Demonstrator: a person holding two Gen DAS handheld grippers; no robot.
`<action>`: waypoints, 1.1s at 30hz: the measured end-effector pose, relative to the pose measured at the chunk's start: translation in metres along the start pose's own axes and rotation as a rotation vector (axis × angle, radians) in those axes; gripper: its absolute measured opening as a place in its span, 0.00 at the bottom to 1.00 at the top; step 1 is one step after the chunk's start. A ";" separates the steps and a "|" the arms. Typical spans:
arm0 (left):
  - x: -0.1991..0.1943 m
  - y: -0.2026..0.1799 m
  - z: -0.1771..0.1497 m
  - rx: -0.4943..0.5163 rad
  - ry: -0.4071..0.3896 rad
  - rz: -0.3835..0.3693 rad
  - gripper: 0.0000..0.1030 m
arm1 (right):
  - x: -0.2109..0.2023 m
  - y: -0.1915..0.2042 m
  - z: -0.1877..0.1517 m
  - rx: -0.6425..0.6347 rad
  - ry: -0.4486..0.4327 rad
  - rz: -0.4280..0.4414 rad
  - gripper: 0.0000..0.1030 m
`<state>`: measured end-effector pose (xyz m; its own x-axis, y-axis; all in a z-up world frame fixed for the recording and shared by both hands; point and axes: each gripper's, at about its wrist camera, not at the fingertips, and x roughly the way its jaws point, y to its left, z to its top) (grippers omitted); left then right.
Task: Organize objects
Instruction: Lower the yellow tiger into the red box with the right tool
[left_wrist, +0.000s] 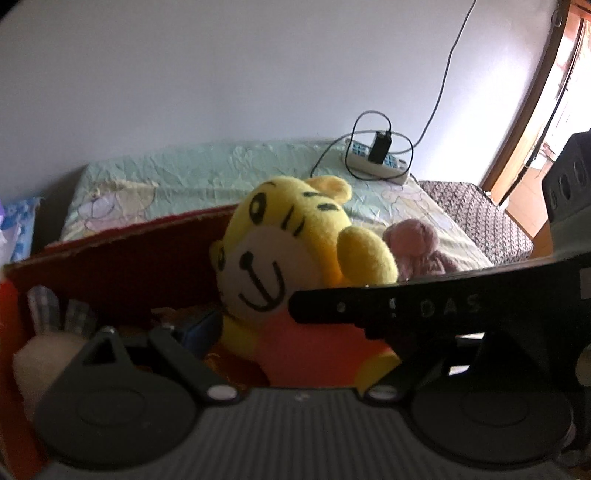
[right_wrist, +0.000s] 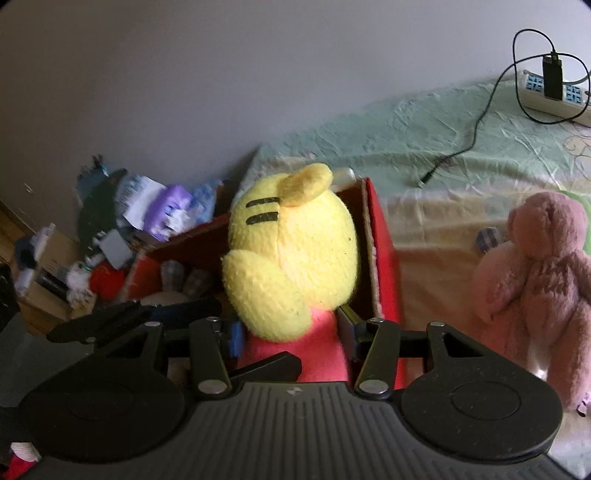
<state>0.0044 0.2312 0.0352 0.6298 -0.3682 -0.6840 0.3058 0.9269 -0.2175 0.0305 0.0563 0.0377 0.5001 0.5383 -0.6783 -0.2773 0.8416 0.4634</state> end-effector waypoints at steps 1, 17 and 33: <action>0.003 0.000 -0.001 -0.001 0.009 -0.002 0.89 | 0.002 -0.001 0.000 0.001 0.007 0.003 0.51; 0.030 0.000 -0.007 -0.029 0.089 -0.050 0.89 | -0.015 -0.011 -0.002 0.044 -0.108 0.006 0.36; 0.045 -0.018 -0.006 0.069 0.140 -0.003 0.90 | -0.011 -0.022 -0.014 0.044 -0.149 0.020 0.34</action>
<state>0.0234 0.1980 0.0043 0.5249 -0.3528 -0.7746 0.3586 0.9170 -0.1747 0.0192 0.0322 0.0268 0.6122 0.5394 -0.5781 -0.2540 0.8266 0.5022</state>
